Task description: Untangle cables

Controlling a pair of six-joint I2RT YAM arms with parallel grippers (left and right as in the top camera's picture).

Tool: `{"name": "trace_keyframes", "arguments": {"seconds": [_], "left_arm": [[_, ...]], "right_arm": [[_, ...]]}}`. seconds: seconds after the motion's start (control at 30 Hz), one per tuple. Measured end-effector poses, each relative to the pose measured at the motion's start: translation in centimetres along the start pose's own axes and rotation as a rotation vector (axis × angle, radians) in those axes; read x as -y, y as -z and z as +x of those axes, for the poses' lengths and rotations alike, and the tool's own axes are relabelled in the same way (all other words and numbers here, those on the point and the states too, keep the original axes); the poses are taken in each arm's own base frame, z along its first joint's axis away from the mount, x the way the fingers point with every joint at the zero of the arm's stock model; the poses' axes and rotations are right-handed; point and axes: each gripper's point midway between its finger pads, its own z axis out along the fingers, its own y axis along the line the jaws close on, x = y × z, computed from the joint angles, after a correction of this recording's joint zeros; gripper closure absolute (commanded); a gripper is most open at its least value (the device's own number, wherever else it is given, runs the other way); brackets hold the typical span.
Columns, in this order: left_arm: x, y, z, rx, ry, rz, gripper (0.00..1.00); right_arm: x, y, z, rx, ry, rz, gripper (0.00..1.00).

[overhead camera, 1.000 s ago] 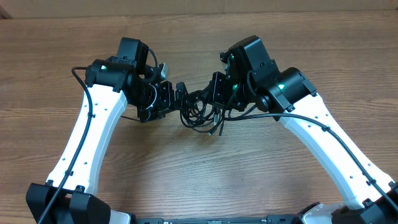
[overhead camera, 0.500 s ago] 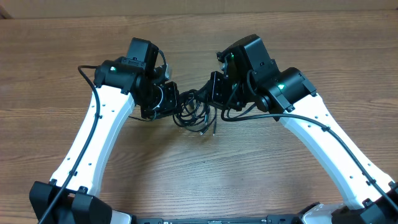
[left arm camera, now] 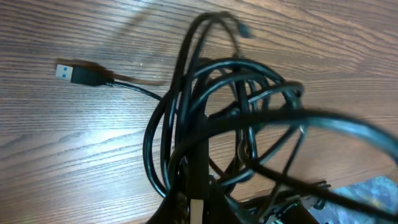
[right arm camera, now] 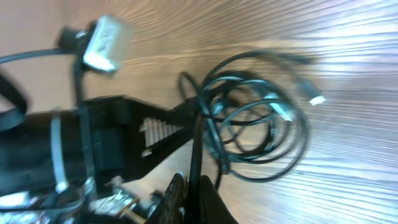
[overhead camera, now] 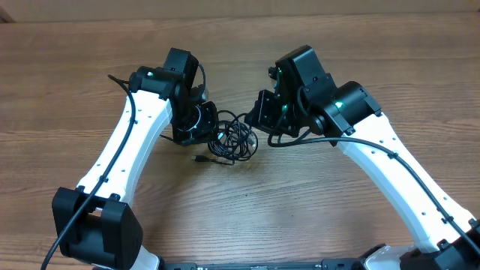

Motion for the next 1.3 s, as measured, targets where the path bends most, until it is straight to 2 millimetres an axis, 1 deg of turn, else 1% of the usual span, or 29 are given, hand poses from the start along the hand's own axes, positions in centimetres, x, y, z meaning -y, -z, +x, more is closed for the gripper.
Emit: {"name": "trace_keyframes", "arguments": {"seconds": [0.13,0.2,0.27,0.3,0.33,0.37,0.43,0.53,0.63,0.73,0.77,0.8,0.83,0.87,0.9,0.93,0.97,1.03,1.1,1.2,1.3], "left_arm": [[0.4,0.2,0.4,-0.017,-0.021,0.023,0.96],[1.3,0.9,0.2,-0.01,-0.066,0.051,0.96],[2.2,2.0,-0.1,0.015,-0.101,0.078,0.96],[2.9,3.1,-0.3,0.044,-0.129,0.096,0.96],[3.6,4.2,-0.5,0.076,-0.151,0.116,0.96],[4.4,5.8,-0.5,0.12,-0.18,0.139,0.96],[5.2,7.5,-0.3,0.168,-0.21,0.162,0.96],[6.3,11.0,0.7,0.265,-0.261,0.204,0.96],[6.6,13.9,2.0,0.349,-0.292,0.221,0.96],[6.4,15.5,3.1,0.393,-0.281,0.222,0.96],[6.4,15.8,3.3,0.403,-0.278,0.224,0.96],[6.4,16.0,3.4,0.411,-0.272,0.228,0.96],[6.4,16.1,3.4,0.415,-0.267,0.229,0.96],[6.4,16.2,3.4,0.419,-0.264,0.229,0.96],[6.4,16.2,3.4,0.419,-0.262,0.229,0.96],[6.3,16.2,3.4,0.42,-0.26,0.226,0.96],[6.3,16.2,3.4,0.42,-0.257,0.226,0.96],[6.3,16.2,3.4,0.416,-0.252,0.226,0.96],[6.4,16.2,3.4,0.415,-0.255,0.234,0.96],[7.3,16.7,3.2,0.431,-0.275,0.277,0.96],[8.4,17.6,3.2,0.464,-0.303,0.331,0.96]], "right_arm": [[2.8,0.2,-0.5,0.053,-0.023,0.141,0.96],[4.3,0.5,-0.8,0.085,-0.032,0.218,0.96],[5.5,0.8,-1.1,0.113,-0.05,0.284,0.96],[6.5,1.2,-1.3,0.139,-0.07,0.335,0.96],[6.9,1.3,-1.4,0.15,-0.078,0.355,0.96],[7.3,1.5,-1.7,0.172,-0.089,0.379,0.96],[7.5,1.5,-2.0,0.187,-0.095,0.394,0.96],[8.1,1.2,-2.2,0.195,-0.106,0.418,0.96],[8.8,0.1,-2.1,0.175,-0.116,0.444,0.95],[9.7,-1.4,-1.9,0.138,-0.125,0.468,0.91],[10.0,-2.0,-1.7,0.125,-0.131,0.474,0.87],[10.3,-2.5,-1.5,0.112,-0.134,0.479,0.8],[10.7,-3.2,-1.2,0.085,-0.138,0.484,0.67],[10.8,-3.3,-1.2,0.083,-0.144,0.487,0.6],[10.9,-3.8,-0.9,0.063,-0.145,0.488,0.43],[11.1,-4.2,-0.8,0.049,-0.148,0.49,0.31],[11.2,-4.6,-0.7,0.036,-0.155,0.49,0.21],[11.2,-5.3,-0.3,0.005,-0.157,0.482,0.07],[11.1,-6.0,0.0,-0.03,-0.143,0.469,0.01],[11.1,-6.6,0.4,-0.068,-0.137,0.455,0.0],[10.7,-7.1,0.8,-0.102,-0.106,0.432,0.0]]}}
